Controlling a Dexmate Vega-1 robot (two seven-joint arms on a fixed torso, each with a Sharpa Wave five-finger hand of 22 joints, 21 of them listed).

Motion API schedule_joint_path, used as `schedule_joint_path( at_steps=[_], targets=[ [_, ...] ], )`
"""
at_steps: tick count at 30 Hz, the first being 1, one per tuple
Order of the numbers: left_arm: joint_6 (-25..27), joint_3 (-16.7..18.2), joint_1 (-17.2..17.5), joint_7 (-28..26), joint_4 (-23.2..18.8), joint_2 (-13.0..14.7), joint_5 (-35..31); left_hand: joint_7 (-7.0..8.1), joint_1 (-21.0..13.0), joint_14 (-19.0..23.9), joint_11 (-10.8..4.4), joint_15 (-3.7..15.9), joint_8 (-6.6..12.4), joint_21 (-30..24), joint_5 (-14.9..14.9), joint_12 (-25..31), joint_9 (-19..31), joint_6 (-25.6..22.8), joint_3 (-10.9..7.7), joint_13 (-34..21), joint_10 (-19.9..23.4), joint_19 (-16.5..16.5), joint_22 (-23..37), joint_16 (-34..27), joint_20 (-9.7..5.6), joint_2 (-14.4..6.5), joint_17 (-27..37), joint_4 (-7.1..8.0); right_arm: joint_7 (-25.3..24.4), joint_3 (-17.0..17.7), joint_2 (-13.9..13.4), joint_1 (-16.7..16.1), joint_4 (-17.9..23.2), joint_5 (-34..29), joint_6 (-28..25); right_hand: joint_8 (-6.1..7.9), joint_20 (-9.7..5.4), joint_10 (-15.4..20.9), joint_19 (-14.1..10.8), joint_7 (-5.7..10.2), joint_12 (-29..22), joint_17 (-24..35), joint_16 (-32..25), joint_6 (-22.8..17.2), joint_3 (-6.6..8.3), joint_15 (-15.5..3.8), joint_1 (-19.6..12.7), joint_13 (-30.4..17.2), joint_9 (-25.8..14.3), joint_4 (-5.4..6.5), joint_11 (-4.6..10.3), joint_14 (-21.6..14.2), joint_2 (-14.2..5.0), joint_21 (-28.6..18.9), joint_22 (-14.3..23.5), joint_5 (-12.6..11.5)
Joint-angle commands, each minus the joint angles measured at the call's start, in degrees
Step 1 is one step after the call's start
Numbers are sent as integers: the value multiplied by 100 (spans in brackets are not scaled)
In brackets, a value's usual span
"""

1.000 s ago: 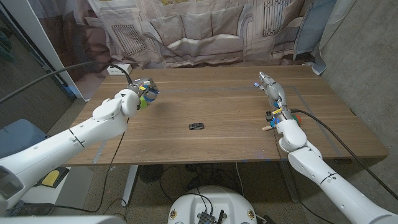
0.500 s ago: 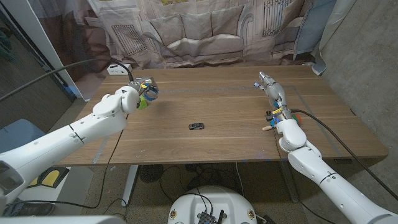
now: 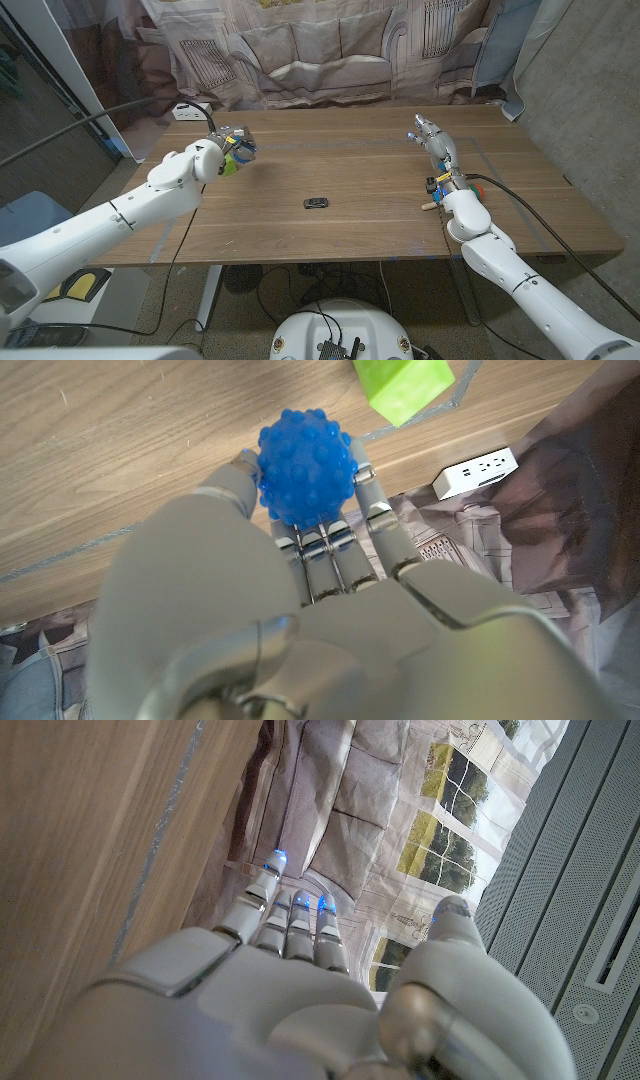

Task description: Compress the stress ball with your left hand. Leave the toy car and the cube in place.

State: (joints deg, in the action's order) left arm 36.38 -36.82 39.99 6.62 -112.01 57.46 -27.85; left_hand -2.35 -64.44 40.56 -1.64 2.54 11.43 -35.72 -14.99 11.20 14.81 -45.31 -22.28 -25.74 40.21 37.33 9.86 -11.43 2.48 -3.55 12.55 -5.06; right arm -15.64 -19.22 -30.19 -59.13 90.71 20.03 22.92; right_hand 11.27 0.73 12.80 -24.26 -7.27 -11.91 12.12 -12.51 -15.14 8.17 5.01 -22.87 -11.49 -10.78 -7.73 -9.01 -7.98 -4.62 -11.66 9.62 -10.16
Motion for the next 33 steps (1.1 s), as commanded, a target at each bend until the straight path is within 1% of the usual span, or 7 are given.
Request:
schedule_joint_path(
  at_steps=[1,4,9,14,17,24,33],
  targets=[
    [-356,66,235,-191,161,-92,163,-2,66,-21,-2,11,8,11,32,22,-1,-23,12,-6,-1,-51,19,-8,-19,-5,13,-21,-187,-24,-96,-65,170,-214,-227,6,-3,23,-40,-7,6,28,-8,-56,9,8,-36,-8,-11,-3,7,-45,7,17,16,4],
    [-405,93,307,-253,214,-103,222,0,83,-21,1,19,9,18,35,23,-4,-22,18,-2,-7,-59,19,-11,-17,5,10,-23,-69,-33,-29,-46,83,-44,-124,4,-5,21,-40,-8,8,28,-7,-52,9,1,-37,-8,-11,-3,7,-45,7,19,16,4],
    [-516,155,409,-411,228,-66,248,-2,105,-33,5,16,12,34,39,24,-10,-26,21,7,-19,-79,18,-12,-18,16,4,-32,-108,-43,-1,-39,64,-47,-145,3,-2,19,-38,-9,9,28,-5,-51,11,3,-42,-8,-11,-5,9,-43,4,23,17,3],
    [-422,8,315,-242,194,-20,-18,10,121,-95,-23,11,4,71,44,28,-19,-2,25,20,-27,-146,18,-2,-11,21,3,-52,-98,-73,7,2,1,-87,-125,3,0,18,-37,-5,10,28,-3,-52,11,4,-43,-8,-11,-4,8,-40,4,26,17,3],
    [-362,-137,219,-104,213,-40,-254,24,150,-116,-21,24,7,104,51,23,-25,-4,39,29,-50,-209,17,-7,14,29,5,-55,-169,-78,14,0,19,-130,-184,0,-5,22,-39,-4,9,29,-3,-45,11,7,-43,-8,-11,-4,9,-40,2,26,17,3],
    [-606,-238,142,9,342,-125,-395,44,190,-138,-25,28,-1,126,57,21,-33,24,47,42,-76,-234,17,-9,13,29,1,-57,-236,-80,-3,0,30,-190,-236,3,-1,24,-38,-13,9,30,-3,-52,10,10,-41,-8,-11,-2,11,-43,3,30,17,3],
    [-792,-163,303,-259,451,-246,-402,62,204,-183,-53,40,-4,166,62,24,-44,46,49,57,-98,-294,17,-4,21,45,-9,-88,-251,-74,-14,20,55,-182,-280,4,3,23,-36,-5,10,31,-1,-57,10,2,-42,-8,-11,-2,11,-42,2,34,17,3]
  ],
)
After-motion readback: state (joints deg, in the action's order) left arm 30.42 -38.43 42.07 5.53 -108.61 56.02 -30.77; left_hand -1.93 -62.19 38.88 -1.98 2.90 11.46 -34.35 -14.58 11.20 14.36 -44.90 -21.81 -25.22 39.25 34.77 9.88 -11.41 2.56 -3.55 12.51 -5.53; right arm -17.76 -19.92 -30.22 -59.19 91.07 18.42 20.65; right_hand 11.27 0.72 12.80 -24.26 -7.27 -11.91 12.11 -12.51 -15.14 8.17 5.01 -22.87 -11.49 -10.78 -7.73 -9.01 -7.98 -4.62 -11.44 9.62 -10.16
